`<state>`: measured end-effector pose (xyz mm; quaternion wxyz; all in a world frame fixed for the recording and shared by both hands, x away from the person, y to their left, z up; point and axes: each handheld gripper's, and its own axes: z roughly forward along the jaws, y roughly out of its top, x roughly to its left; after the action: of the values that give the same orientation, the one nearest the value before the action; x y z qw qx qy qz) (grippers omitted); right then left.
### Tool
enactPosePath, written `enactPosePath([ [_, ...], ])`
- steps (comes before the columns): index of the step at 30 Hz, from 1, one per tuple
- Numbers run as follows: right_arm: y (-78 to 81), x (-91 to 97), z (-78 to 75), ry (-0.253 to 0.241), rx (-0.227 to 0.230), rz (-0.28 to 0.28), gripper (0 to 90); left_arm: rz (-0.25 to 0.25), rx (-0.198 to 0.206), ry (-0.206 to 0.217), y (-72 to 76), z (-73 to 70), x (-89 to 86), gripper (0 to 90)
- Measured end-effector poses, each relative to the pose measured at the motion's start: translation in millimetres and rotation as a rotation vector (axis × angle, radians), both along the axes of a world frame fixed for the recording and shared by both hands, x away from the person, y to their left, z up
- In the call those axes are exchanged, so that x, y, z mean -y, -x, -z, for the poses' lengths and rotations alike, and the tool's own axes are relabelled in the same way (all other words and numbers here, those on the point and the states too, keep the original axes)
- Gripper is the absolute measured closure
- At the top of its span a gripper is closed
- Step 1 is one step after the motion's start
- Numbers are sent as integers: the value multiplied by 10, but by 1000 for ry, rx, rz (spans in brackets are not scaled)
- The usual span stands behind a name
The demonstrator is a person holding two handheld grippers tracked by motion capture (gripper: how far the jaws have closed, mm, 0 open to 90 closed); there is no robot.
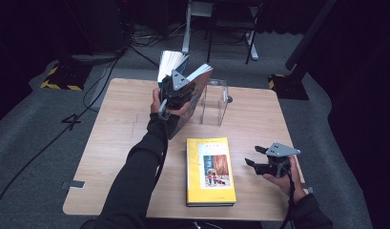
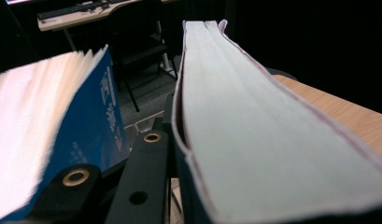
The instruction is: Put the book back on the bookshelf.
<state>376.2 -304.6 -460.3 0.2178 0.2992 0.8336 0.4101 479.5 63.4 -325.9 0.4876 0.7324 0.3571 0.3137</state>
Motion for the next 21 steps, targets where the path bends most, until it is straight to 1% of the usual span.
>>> enactPosePath([
  [1, 0, 0, 0, 0, 0, 0, 337, -1, -3, -2, -21, 15, 23, 735],
  [2, -1, -3, 2, 2, 0, 0, 337, -6, -7, -1, -68, 61, 70, 735],
  [4, -2, -4, 4, 4, 0, -1, 337, -8, -13, -2, -89, 82, 91, 735],
  [5, -2, -3, 8, 2, -3, -2, 337, -9, -18, 11, -131, 131, 119, 734],
  [6, -3, -3, 10, 3, -3, -2, 338, -13, -23, 12, -145, 146, 127, 734],
  [8, -3, -2, 13, 6, 0, -2, 338, -17, -18, 33, -162, 174, 132, 733],
  [9, -3, -3, 15, 7, 1, -3, 338, -19, -16, 35, -168, 182, 129, 734],
  [10, -3, -4, 18, 11, 1, -4, 338, -23, -13, 45, -169, 192, 123, 734],
  [15, -8, -6, 25, 15, -4, -2, 336, -26, -12, 50, -142, 213, 85, 733],
  [16, -9, -8, 28, 19, -4, -2, 335, -23, -15, 61, -114, 235, 50, 732],
  [18, -9, -9, 27, 20, -5, -1, 334, -14, -22, 66, -86, 248, 17, 731],
  [20, -9, -10, 27, 22, -5, -1, 335, -16, -23, 66, -68, 253, 8, 730],
  [21, -9, -11, 27, 26, -3, 1, 335, -15, -23, 58, -42, 260, -2, 730],
])
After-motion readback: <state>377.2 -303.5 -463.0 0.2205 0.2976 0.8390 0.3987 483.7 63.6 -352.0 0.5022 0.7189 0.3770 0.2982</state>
